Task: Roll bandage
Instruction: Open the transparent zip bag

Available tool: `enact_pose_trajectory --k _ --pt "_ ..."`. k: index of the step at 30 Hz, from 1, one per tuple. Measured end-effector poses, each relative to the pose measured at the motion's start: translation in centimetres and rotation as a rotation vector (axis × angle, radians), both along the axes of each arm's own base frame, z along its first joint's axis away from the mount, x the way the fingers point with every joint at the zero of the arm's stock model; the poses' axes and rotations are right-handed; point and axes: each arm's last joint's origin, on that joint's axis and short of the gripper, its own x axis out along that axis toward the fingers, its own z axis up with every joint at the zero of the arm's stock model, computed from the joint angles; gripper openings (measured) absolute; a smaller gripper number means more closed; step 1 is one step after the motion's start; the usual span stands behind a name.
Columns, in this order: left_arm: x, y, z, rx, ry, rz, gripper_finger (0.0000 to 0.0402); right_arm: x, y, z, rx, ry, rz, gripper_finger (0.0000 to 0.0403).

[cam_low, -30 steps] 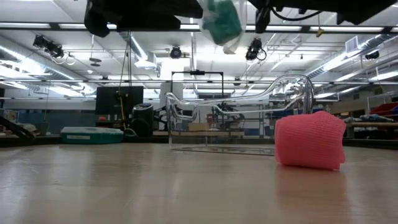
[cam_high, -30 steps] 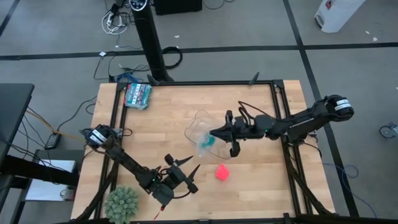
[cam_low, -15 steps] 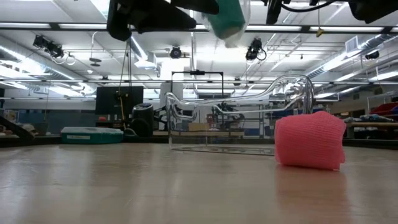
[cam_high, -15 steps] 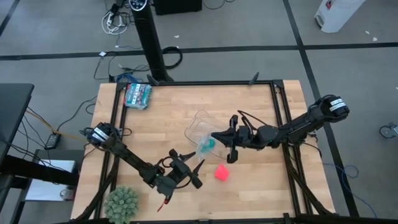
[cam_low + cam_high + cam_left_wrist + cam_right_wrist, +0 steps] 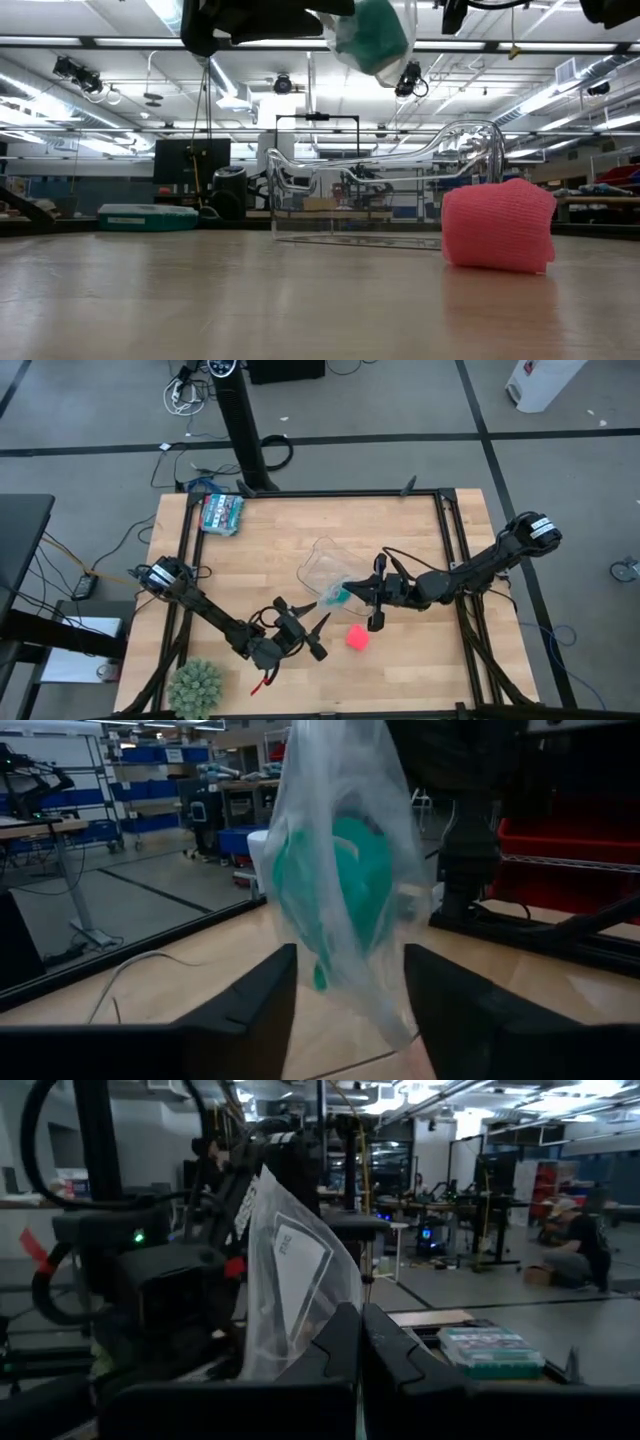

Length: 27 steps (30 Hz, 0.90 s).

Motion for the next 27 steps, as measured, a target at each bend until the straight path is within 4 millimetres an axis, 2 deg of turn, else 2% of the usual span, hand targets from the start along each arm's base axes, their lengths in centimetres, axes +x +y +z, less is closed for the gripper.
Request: enact_pose_trajectory --k 4,8,9,13,19,23,27 --pt "0.5 0.5 0.0 0.002 0.0 -0.037 0.0123 0.0 0.1 -0.3 0.021 0.029 0.009 0.0" --pt "1.1 1.1 0.0 0.005 0.002 -0.123 0.0029 0.1 0.2 -0.7 0.021 0.061 0.013 0.0001" --pt "1.2 1.2 0.0 0.01 0.003 -0.141 0.0015 0.0 0.2 -0.7 0.017 0.067 0.015 0.0003" --pt "1.2 1.1 0.2 0.037 0.009 -0.151 0.0008 -0.3 0.8 -0.7 -0.036 0.075 0.036 0.0025" --pt "0.7 0.1 0.2 0.053 0.02 -0.177 0.0004 -1.8 2.0 0.1 -0.091 0.108 0.045 0.0088" --pt "0.2 -1.1 0.5 0.059 0.029 -0.209 0.0003 -3.0 2.7 -0.1 -0.044 0.179 0.044 0.0126" --pt "0.2 -1.9 1.0 0.083 0.099 -0.241 0.0003 -3.9 3.7 -0.9 0.006 0.252 0.048 0.0145"
